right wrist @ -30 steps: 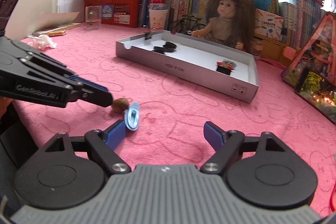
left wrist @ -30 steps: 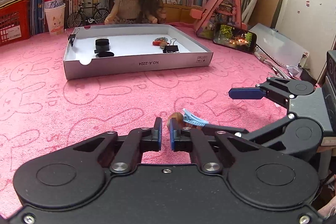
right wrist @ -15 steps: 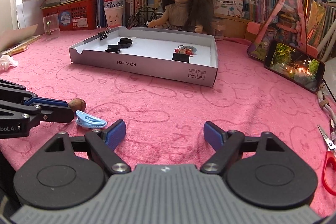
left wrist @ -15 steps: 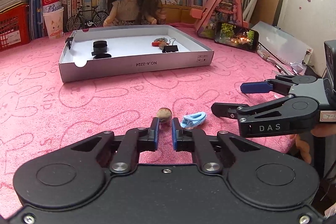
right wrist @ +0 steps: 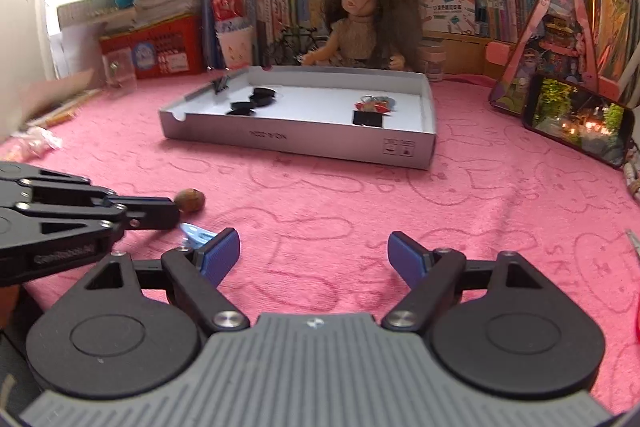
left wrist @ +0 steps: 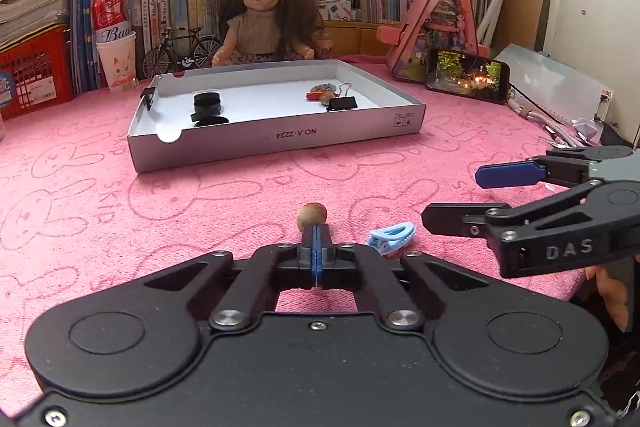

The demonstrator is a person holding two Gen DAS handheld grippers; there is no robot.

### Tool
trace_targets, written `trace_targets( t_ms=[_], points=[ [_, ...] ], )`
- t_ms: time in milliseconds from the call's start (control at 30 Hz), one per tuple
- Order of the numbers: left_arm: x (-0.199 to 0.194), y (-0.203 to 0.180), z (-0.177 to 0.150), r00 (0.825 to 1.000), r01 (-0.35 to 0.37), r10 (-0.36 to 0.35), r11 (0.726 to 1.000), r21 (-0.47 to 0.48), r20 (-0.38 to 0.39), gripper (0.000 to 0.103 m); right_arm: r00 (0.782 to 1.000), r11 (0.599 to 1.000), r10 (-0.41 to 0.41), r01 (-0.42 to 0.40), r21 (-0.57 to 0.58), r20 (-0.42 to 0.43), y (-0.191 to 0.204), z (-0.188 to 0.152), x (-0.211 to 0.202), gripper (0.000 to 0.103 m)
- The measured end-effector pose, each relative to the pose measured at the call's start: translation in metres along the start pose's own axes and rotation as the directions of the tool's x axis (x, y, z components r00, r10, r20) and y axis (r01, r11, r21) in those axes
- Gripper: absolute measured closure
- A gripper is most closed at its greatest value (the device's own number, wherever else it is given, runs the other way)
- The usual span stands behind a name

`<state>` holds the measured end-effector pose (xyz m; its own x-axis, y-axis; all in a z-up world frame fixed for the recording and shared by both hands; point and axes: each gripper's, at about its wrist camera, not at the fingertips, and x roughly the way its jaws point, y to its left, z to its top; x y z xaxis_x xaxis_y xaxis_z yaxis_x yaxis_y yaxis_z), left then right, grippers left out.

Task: Organize rigid objects
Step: 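Grasp the brown acorn with the left tool while the right tool approaches the blue clip, then grasp the blue hair clip with the right tool while the left tool holds the acorn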

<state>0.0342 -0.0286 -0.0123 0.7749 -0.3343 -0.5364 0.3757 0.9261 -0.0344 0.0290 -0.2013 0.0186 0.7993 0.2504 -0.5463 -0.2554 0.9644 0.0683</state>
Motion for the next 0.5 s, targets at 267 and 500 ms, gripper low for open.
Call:
trace_targets(
  t_ms=[267,500],
  points=[
    [-0.005,0.009,0.006,0.999,-0.030,0.030,0.999,-0.024,0.030,0.098,0.998,0.998,0.060,-0.061,-0.010,-0.013,0.026,0.000,0.003,0.015],
    [-0.008,0.017,0.007,0.998,-0.051,0.053,0.998,-0.036,0.035,0.096,0.998,0.996,0.059,-0.058,0.062,-0.012,0.039,-0.002,0.010,0.036]
  ],
)
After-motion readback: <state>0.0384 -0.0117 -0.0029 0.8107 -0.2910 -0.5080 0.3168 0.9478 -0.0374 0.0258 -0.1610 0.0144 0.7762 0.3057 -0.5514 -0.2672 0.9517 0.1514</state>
